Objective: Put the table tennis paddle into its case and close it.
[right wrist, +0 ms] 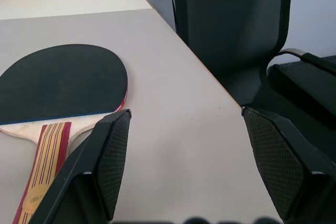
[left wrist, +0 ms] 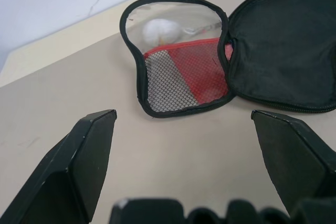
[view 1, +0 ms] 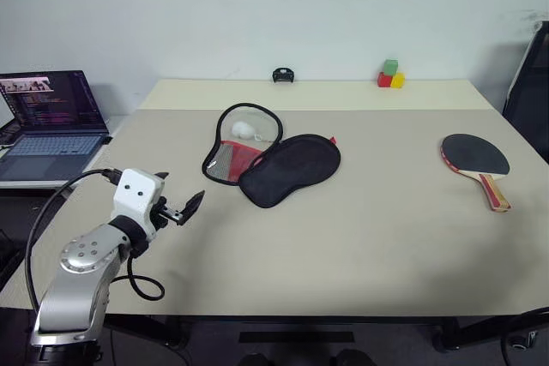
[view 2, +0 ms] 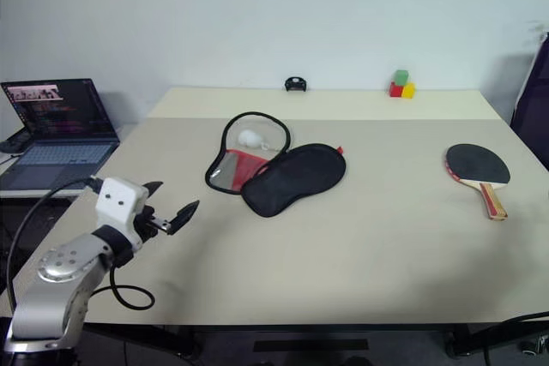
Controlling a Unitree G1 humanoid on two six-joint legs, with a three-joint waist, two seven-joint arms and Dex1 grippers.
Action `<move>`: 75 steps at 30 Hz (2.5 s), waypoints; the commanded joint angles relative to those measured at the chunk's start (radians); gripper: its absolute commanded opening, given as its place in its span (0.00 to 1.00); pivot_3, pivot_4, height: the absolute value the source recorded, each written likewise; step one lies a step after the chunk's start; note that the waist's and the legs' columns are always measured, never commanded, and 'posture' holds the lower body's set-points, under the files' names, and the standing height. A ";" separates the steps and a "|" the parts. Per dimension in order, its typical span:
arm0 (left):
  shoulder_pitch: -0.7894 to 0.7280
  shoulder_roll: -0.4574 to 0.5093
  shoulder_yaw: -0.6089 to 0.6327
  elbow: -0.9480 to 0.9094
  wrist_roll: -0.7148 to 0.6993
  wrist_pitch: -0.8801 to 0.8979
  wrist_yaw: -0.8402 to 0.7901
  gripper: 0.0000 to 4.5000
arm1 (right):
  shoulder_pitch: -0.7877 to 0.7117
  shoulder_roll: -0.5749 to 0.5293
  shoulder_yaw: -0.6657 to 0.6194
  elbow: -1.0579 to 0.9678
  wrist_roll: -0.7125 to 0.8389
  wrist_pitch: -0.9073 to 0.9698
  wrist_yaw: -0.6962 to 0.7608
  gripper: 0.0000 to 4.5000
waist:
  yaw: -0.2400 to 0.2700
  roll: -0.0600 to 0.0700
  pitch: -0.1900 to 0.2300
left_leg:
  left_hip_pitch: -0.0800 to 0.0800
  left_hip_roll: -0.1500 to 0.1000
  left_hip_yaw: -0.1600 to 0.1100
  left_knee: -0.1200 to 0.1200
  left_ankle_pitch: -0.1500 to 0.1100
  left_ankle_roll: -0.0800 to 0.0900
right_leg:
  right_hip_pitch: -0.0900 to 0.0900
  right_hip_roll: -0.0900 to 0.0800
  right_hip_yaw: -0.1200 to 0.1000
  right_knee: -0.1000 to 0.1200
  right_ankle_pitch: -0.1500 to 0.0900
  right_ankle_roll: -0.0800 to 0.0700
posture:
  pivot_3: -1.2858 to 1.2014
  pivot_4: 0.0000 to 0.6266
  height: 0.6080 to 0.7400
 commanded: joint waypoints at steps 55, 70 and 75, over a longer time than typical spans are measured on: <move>-0.383 0.087 -0.071 0.360 -0.179 -0.004 -0.474 1.00 | -0.065 0.742 0.513 -0.947 0.125 0.806 -0.087 1.00 | -0.002 -0.001 0.000 | -0.004 -0.001 -0.002 -0.005 0.001 -0.002 | -0.011 0.000 0.000 0.001 0.000 0.000 | 0.52 0.24 1.00; -0.365 0.093 -0.069 0.320 -0.180 0.022 -0.463 1.00 | -0.271 0.911 0.425 -0.568 0.088 0.705 -0.104 1.00 | -0.013 -0.001 0.000 | -0.004 -0.001 -0.002 -0.007 0.002 -0.004 | -0.011 0.000 0.000 0.002 0.000 0.000 | 0.52 0.24 1.00; -0.358 0.094 -0.065 0.314 -0.184 0.023 -0.454 1.00 | -0.324 0.983 0.403 -0.503 0.081 0.685 -0.121 1.00 | -0.028 -0.001 0.000 | -0.004 -0.001 -0.002 -0.007 0.002 -0.004 | -0.012 0.000 0.000 0.002 0.000 0.000 | 0.52 0.24 1.00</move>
